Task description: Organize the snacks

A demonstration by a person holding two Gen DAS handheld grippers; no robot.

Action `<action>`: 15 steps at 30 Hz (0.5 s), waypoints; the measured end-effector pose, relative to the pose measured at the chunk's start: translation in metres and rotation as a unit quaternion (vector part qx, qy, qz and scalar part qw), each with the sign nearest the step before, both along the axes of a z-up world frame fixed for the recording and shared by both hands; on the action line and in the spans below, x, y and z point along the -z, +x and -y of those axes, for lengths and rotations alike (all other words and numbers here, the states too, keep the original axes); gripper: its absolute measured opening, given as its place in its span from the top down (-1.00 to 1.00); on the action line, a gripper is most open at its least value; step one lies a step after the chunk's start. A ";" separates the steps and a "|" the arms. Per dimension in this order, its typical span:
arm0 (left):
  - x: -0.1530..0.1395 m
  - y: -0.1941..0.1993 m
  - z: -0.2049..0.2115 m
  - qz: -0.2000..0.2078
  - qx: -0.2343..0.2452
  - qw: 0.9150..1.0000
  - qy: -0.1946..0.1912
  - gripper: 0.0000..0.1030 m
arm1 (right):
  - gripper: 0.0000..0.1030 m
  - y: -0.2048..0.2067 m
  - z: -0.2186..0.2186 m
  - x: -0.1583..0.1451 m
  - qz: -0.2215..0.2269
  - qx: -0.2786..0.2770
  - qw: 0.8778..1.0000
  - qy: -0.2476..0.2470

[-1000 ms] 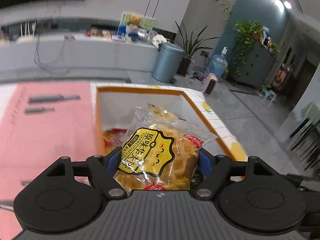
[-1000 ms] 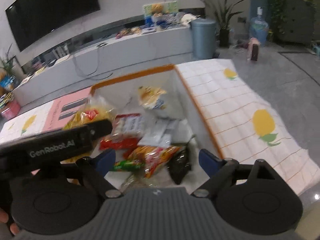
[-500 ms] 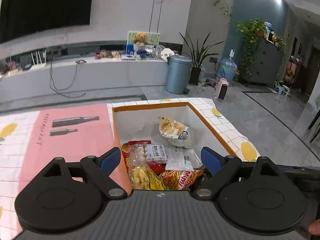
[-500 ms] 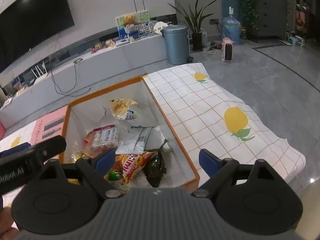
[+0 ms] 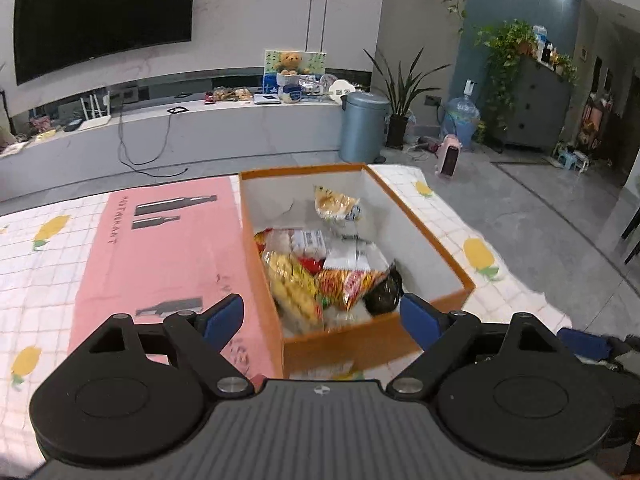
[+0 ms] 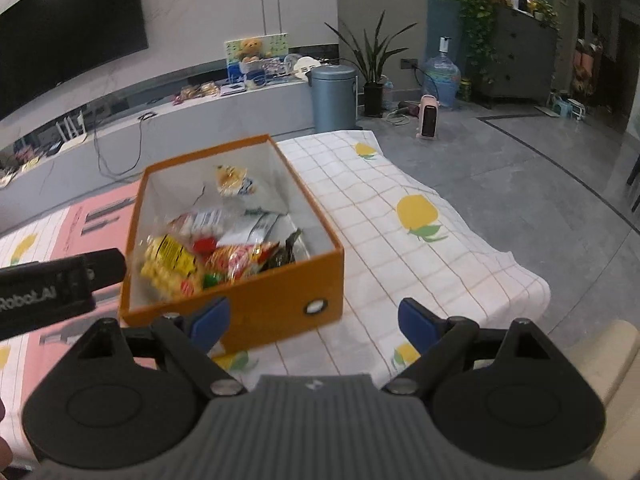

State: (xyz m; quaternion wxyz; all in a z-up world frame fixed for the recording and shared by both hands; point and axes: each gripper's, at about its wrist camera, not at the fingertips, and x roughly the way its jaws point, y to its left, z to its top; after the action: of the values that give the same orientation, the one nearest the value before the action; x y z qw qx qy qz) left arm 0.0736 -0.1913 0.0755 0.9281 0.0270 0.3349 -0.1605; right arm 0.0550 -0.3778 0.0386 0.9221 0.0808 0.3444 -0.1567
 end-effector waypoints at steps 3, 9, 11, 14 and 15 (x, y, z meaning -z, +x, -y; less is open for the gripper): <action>-0.001 -0.018 -0.001 -0.001 -0.002 1.000 0.000 -0.99 | -0.73 -0.016 -0.007 -0.004 0.000 -0.014 1.000 0.002; -0.006 -0.040 -0.004 -0.010 -0.012 1.000 -0.007 -0.99 | -0.73 -0.038 -0.017 -0.009 -0.003 -0.037 0.999 -0.013; -0.008 -0.047 -0.003 -0.009 -0.023 1.000 0.003 -0.99 | -0.73 -0.042 -0.019 -0.009 -0.002 -0.040 0.999 -0.016; -0.010 -0.051 -0.002 -0.013 -0.023 1.000 -0.001 -0.99 | -0.72 -0.048 -0.019 -0.010 0.000 -0.049 0.999 -0.009; -0.011 -0.053 -0.001 -0.011 -0.025 1.000 0.001 -0.99 | -0.72 -0.049 -0.020 -0.011 0.001 -0.049 0.999 -0.012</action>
State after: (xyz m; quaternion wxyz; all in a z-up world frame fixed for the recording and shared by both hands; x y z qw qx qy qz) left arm 0.0208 -0.1903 0.0865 0.9280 0.0181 0.3460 -0.1368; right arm 0.0061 -0.3577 0.0493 0.9298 0.0525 0.3455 -0.1152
